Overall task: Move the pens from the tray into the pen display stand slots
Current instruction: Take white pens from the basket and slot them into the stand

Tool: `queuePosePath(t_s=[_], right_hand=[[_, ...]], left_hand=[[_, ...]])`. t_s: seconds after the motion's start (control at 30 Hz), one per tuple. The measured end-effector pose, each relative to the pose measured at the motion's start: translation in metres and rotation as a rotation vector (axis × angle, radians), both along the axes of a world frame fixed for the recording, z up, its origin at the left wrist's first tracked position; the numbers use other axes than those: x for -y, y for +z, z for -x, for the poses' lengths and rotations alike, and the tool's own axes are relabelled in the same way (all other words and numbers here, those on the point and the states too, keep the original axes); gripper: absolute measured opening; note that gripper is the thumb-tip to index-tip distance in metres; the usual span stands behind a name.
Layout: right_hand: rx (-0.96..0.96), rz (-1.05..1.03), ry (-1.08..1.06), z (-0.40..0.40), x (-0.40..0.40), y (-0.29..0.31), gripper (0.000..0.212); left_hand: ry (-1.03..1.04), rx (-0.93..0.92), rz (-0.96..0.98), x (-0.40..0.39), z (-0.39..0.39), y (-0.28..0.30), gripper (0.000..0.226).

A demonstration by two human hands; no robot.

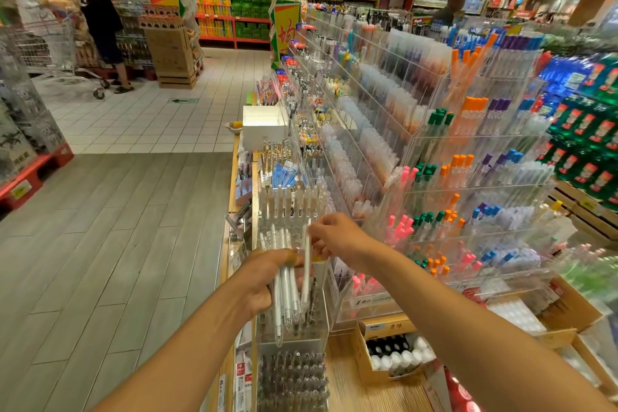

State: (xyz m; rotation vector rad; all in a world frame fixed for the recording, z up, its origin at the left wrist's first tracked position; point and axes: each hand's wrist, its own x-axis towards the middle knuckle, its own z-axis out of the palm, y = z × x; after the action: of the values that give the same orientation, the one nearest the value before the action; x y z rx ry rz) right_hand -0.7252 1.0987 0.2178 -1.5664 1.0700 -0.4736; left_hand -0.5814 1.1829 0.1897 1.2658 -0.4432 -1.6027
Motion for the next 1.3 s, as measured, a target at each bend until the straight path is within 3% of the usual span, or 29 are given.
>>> queuePosePath(t_s=[0.1,0.23,0.37,0.63,1.0,1.2,1.3], right_hand=[[0.094,0.098,-0.124,0.006,0.009,0.016,0.018],[0.146,0.422,-0.265,0.016,0.027,0.034,0.009],[-0.046,0.693,-0.224,0.014,0.040,0.038,0.008],[-0.323,0.852,-0.031,0.005,0.052,0.019,0.008],[-0.519,0.823,0.046,-0.007,0.059,0.022,0.026],[-0.251,0.831,-0.121,-0.002,0.037,0.011,0.016],[-0.154,0.532,-0.031,-0.005,0.020,0.004,0.009]], left_hand=[[0.052,-0.014,-0.046,0.002,-0.004,-0.003,0.010],[0.074,-0.009,-0.077,0.002,-0.013,-0.006,0.007],[0.065,0.001,-0.103,0.001,-0.017,-0.006,0.008],[0.071,-0.005,-0.121,0.002,-0.018,-0.002,0.015],[0.092,-0.011,-0.096,0.005,-0.017,0.000,0.019],[0.096,-0.016,-0.044,0.005,-0.014,0.003,0.016],[0.073,-0.043,-0.009,0.004,-0.011,0.005,0.023]])
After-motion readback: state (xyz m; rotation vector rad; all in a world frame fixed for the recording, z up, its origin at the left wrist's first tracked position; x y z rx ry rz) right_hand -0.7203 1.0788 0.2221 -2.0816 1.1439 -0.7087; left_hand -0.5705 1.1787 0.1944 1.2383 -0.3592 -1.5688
